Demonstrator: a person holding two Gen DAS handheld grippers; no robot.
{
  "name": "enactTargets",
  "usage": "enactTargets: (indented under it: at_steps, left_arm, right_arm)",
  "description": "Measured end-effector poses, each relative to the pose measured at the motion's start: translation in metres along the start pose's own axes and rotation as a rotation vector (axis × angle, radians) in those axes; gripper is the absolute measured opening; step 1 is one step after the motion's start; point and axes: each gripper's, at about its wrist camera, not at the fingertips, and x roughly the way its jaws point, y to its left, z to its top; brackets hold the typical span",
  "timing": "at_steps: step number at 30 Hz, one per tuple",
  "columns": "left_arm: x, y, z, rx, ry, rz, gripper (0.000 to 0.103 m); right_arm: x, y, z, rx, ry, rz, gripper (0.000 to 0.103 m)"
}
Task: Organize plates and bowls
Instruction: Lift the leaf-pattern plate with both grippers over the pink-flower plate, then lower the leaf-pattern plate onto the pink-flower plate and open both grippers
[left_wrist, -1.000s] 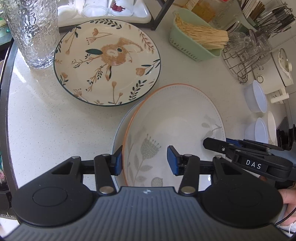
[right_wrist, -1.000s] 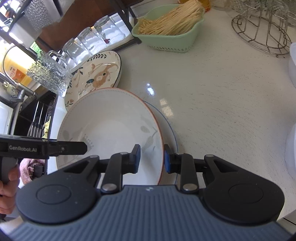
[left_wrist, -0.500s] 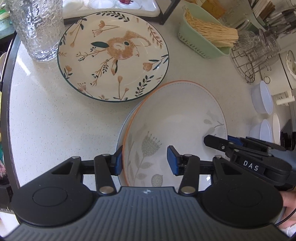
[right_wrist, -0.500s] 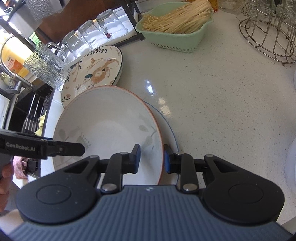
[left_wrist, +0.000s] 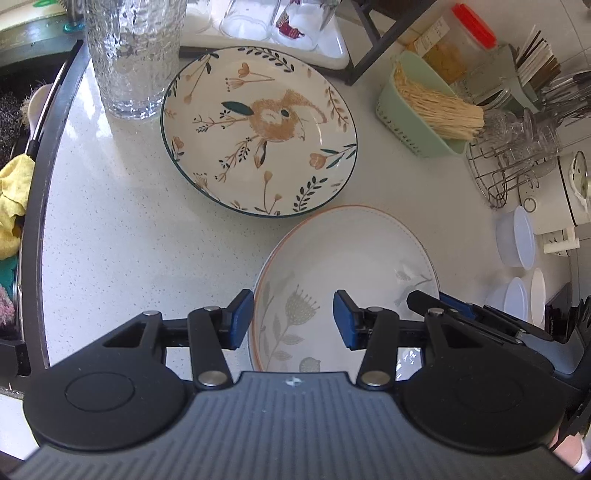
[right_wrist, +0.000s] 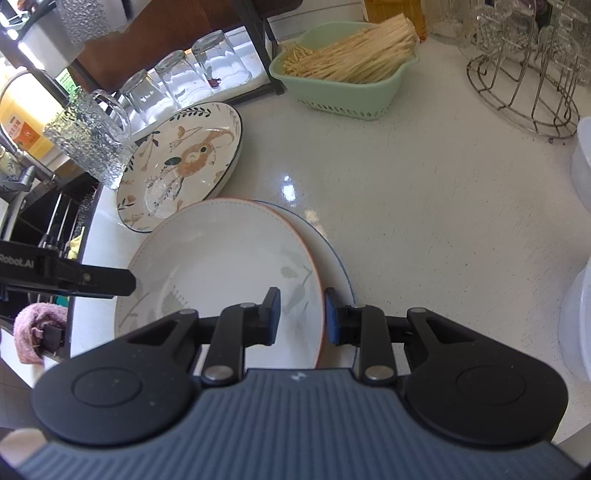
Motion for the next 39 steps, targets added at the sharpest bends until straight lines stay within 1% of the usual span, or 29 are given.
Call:
enactTargets:
  at_steps: [5, 8, 15, 20, 26, 28, 32, 39]
  left_arm:
    - [-0.014, -0.006, -0.003, 0.033, -0.054, 0.007, 0.053]
    - [-0.026, -0.009, -0.005, 0.051, -0.097, 0.011, 0.053]
    - [-0.067, -0.019, -0.011, 0.083, -0.211, 0.015, 0.053]
    - [-0.093, -0.030, -0.019, 0.136, -0.274, 0.032, 0.053]
    - [-0.118, -0.041, -0.038, 0.243, -0.360, 0.092, 0.053]
    - [-0.122, -0.040, -0.046, 0.260, -0.371, 0.102, 0.053]
    - [-0.131, -0.034, -0.061, 0.274, -0.384, 0.101, 0.053]
    - [-0.141, -0.023, -0.083, 0.305, -0.383, 0.094, 0.053]
  right_arm:
    - [-0.013, 0.004, 0.002, -0.015, -0.061, -0.021, 0.028]
    - [-0.025, 0.007, 0.005, -0.012, -0.093, -0.014, 0.028]
    - [-0.069, 0.021, 0.014, -0.009, -0.217, 0.002, 0.029]
    - [-0.099, 0.034, 0.014, -0.013, -0.290, 0.015, 0.029]
    - [-0.126, 0.048, 0.001, -0.005, -0.351, 0.016, 0.030]
    - [-0.131, 0.053, -0.006, -0.006, -0.367, 0.013, 0.030]
    - [-0.136, 0.061, -0.020, 0.018, -0.370, 0.006, 0.030]
    - [-0.144, 0.081, -0.042, 0.022, -0.384, -0.015, 0.030]
